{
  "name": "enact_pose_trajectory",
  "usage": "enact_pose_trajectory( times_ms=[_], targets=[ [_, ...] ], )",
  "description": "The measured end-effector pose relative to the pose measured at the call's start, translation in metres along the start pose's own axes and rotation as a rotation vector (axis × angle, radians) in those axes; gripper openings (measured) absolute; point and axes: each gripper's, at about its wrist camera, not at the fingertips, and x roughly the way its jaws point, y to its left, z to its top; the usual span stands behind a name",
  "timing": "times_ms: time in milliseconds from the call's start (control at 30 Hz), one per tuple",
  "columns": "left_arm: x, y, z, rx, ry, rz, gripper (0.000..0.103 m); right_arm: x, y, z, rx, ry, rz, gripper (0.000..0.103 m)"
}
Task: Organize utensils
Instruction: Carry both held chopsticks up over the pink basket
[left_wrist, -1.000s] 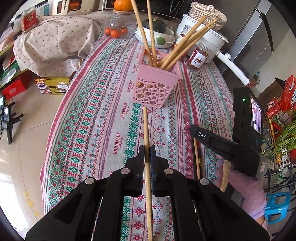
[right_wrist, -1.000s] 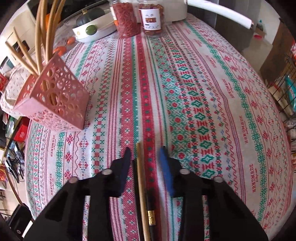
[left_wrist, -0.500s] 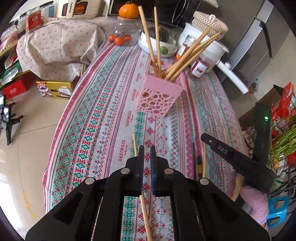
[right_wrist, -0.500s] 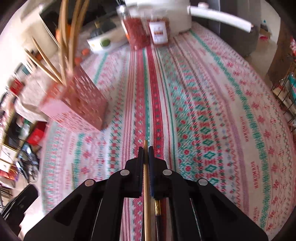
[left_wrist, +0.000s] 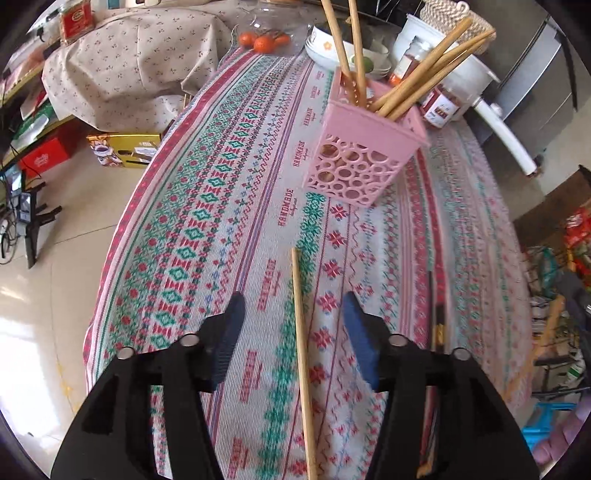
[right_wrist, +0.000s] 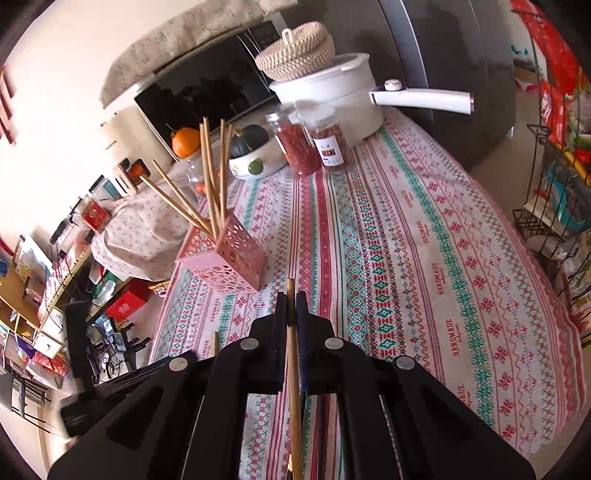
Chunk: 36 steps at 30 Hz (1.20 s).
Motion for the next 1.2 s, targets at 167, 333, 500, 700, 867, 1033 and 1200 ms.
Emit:
enact_pose_trajectory(
  times_ms=[167,333,500,700,867,1033,1200],
  targets=[
    [0.035,-0.009,0.005,0.011,0.048,0.161,0.06,-0.016,-0.008,0.003,0.004,-0.022,0.023,0.005],
    [0.039,-0.02,0.0,0.057,0.036,0.187,0.026,-0.031,-0.015,0.008,0.006,-0.06,0.039,0.005],
    [0.033,-0.02,-0.003,0.063,0.014,0.043,0.004,-0.043,-0.013,0.013,0.01,-0.084,0.079,0.005],
    [-0.015,-0.007,-0.001,0.034,-0.114,-0.162,0.004,-0.054,-0.003,0.014,0.0,-0.099,0.133,0.005],
    [-0.07,-0.003,-0.006,0.051,-0.262,-0.205,0.004,-0.064,0.005,0.016,-0.004,-0.117,0.164,0.005],
    [-0.125,0.003,-0.004,0.032,-0.422,-0.226,0.004,-0.073,0.013,0.022,-0.002,-0.133,0.18,0.005],
    [-0.166,0.015,0.008,0.004,-0.535,-0.221,0.004,-0.082,0.017,0.036,0.017,-0.157,0.187,0.005]
  ],
)
